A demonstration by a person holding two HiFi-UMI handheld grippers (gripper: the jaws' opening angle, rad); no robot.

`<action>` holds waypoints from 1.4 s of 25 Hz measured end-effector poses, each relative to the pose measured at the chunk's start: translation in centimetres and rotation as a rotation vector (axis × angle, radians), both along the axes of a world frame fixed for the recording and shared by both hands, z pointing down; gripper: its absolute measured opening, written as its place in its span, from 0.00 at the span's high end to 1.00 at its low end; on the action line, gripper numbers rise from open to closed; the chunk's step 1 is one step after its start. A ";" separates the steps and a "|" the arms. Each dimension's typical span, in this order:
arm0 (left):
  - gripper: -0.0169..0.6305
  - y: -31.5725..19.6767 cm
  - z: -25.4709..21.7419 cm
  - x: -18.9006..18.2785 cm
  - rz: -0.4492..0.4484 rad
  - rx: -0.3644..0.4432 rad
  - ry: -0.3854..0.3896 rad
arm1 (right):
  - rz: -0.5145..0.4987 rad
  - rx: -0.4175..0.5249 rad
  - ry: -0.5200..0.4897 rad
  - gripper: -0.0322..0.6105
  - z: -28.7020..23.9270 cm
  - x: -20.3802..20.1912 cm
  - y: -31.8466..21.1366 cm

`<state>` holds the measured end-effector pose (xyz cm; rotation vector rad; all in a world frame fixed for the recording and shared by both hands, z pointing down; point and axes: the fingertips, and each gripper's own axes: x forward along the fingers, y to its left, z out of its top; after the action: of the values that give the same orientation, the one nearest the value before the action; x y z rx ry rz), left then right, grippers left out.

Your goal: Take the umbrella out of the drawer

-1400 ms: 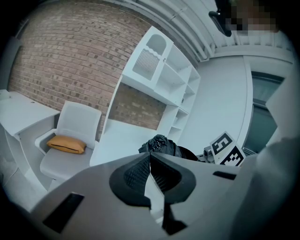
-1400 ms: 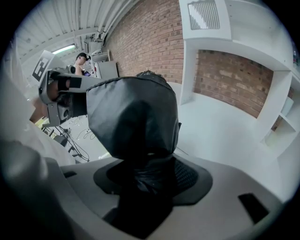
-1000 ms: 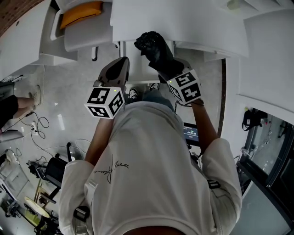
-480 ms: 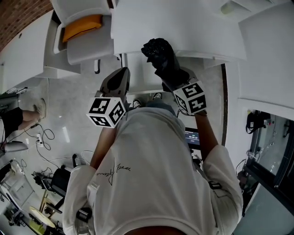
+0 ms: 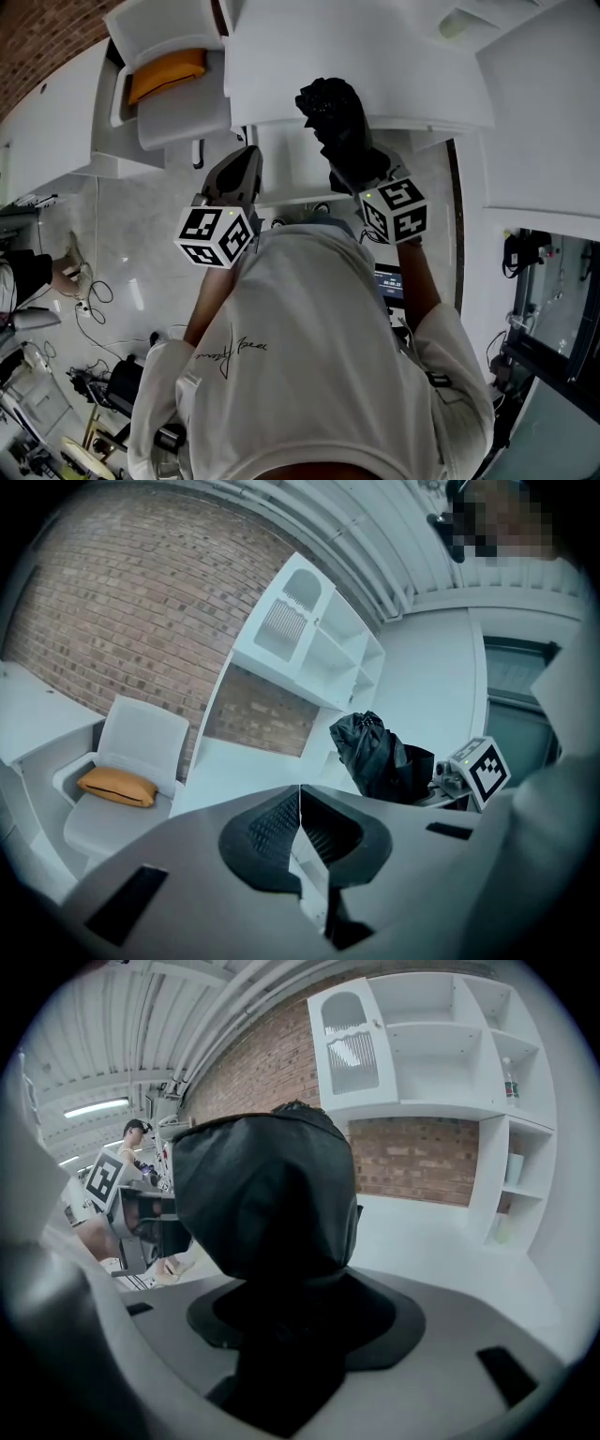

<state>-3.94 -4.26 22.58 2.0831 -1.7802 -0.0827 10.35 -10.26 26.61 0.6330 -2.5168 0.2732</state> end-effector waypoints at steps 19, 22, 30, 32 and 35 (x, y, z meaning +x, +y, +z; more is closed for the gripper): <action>0.95 -0.4 -3.7 0.5 0.029 0.078 0.017 | 0.088 0.022 -0.203 0.57 -5.4 1.7 0.3; 0.95 -0.1 -3.7 0.5 0.031 0.080 0.027 | 0.084 0.024 -0.215 0.57 -5.7 1.6 0.5; 0.95 0.2 -4.0 0.7 0.042 0.086 0.051 | 0.072 0.036 -0.232 0.57 -6.2 1.7 0.5; 0.95 0.3 -4.1 0.8 0.045 0.090 0.052 | 0.079 0.032 -0.236 0.57 -6.1 1.8 0.4; 0.95 0.5 -4.0 1.0 0.043 0.088 0.052 | 0.091 0.029 -0.243 0.57 -6.1 2.3 0.6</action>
<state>-2.95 -3.77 18.56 2.1594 -1.7292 -0.2041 12.60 -9.61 20.48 0.7681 -2.7310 0.3662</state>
